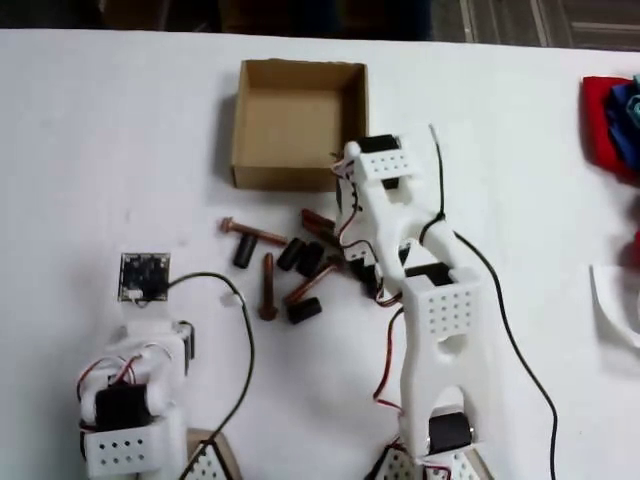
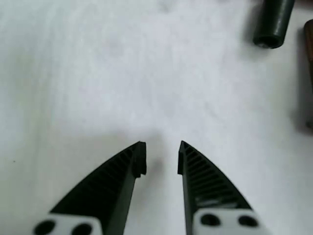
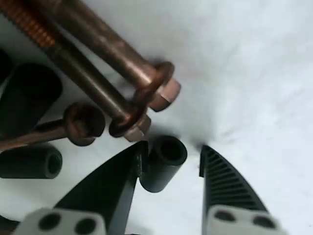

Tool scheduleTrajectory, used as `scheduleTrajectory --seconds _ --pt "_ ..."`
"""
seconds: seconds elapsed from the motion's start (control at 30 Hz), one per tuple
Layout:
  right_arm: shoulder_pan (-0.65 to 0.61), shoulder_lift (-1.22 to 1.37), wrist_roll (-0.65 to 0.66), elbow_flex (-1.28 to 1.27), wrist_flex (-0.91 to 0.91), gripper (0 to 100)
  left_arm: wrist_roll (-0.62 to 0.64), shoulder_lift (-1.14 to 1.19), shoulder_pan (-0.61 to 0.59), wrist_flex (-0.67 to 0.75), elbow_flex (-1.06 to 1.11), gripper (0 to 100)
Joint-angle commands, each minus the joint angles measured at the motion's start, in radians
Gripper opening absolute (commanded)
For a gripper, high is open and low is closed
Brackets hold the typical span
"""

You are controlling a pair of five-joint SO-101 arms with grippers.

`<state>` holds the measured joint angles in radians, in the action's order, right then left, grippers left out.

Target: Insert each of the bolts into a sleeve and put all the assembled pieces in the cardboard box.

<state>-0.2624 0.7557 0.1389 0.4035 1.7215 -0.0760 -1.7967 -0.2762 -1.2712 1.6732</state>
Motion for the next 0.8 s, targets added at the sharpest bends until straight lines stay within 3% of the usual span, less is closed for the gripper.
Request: scheduleTrajectory --seconds 0.0,0.27,0.57,0.63,0.7,0.77 --pt "0.008 -0.113 0.026 -0.055 0.005 19.2 0.005 -0.002 -0.008 -0.002 0.022 13" --pt "-0.033 -0.211 0.023 -0.295 -0.163 18.0 0.005 -0.002 -0.008 -0.002 0.022 13" --pt "-0.033 -0.162 0.029 -0.322 -0.189 18.0 0.005 -0.002 -0.008 -0.002 0.022 13" --pt "-0.033 -0.145 0.025 -0.318 -0.156 14.6 0.005 -0.002 -0.008 -0.002 0.022 13" --pt "-0.025 -0.128 0.021 -0.287 -0.142 3.0 0.005 -0.002 -0.008 -0.002 0.022 13" --pt "-0.013 -0.13 0.021 -0.264 -0.14 3.6 0.005 -0.002 -0.008 -0.002 0.022 13"
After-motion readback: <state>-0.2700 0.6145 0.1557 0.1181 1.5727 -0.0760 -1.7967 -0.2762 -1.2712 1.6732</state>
